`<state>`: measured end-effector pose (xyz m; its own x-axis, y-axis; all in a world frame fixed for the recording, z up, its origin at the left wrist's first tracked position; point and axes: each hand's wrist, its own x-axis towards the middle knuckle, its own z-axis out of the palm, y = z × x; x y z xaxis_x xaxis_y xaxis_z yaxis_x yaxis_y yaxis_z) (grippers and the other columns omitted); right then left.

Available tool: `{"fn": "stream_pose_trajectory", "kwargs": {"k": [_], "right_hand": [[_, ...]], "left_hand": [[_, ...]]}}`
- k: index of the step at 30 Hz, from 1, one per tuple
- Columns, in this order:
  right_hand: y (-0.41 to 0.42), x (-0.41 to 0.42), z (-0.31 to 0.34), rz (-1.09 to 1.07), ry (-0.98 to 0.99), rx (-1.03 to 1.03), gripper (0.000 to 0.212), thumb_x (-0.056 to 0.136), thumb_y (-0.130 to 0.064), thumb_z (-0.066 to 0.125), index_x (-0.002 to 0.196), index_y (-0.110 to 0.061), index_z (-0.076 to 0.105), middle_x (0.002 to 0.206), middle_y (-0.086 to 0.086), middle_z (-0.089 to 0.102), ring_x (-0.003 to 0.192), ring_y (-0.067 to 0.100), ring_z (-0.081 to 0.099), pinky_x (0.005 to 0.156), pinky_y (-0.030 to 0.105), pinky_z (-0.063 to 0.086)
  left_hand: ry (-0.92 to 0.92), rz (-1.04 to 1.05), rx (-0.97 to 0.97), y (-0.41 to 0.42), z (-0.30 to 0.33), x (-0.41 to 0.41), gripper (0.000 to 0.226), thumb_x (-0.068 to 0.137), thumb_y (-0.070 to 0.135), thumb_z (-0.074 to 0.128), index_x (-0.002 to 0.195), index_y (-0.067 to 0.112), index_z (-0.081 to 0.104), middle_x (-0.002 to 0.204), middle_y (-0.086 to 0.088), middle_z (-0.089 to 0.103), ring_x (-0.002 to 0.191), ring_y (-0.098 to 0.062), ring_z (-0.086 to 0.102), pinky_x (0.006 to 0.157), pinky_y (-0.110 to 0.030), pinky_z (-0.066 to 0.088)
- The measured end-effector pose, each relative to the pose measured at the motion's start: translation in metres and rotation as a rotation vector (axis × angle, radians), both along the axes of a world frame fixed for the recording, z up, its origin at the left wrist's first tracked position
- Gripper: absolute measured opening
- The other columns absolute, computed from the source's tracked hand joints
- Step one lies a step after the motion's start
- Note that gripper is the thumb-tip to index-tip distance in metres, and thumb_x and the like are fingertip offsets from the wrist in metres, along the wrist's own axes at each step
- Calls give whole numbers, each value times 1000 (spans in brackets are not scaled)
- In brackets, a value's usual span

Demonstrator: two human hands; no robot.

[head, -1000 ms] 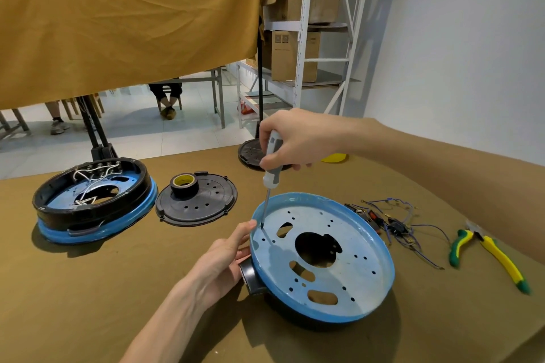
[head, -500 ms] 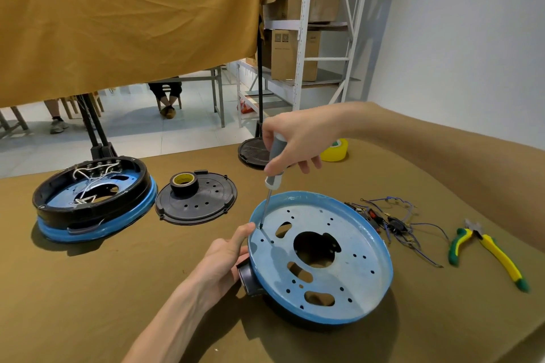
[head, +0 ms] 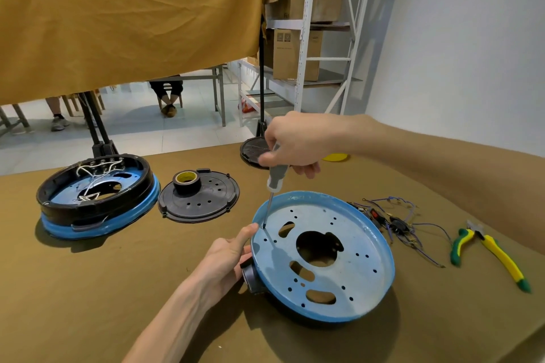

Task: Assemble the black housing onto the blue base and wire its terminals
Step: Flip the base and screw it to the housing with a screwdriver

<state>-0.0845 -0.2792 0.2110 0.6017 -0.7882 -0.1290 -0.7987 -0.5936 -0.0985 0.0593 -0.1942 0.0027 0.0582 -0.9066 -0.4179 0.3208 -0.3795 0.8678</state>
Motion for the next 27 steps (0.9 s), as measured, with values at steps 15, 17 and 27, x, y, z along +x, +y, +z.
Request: {"fn": "stream_pose_trajectory", "kwargs": {"k": [15, 17, 27], "right_hand": [[-7, 5, -12, 3, -25, -47, 38, 105, -42, 54, 97, -6, 63, 64, 8, 70, 37, 11, 62, 37, 19, 45], [-6, 4, -4, 23, 1, 67, 31, 100, -38, 64, 110, -11, 56, 75, 6, 69, 42, 7, 64, 40, 19, 48], [-3, 8, -4, 27, 11, 98, 34, 96, -38, 70, 109, -9, 58, 79, 8, 74, 47, 10, 68, 41, 19, 49]], "left_hand": [[54, -41, 47, -3, -5, 8, 68, 70, 40, 83, 118, -5, 65, 104, -22, 77, 102, -34, 75, 88, -47, 60], [59, -34, 46, -4, -6, 8, 71, 66, 40, 84, 118, -5, 66, 104, -23, 77, 103, -34, 74, 91, -47, 59], [79, -34, 49, -4, -6, 8, 71, 65, 39, 86, 118, -4, 65, 105, -24, 76, 100, -33, 76, 82, -44, 60]]}}
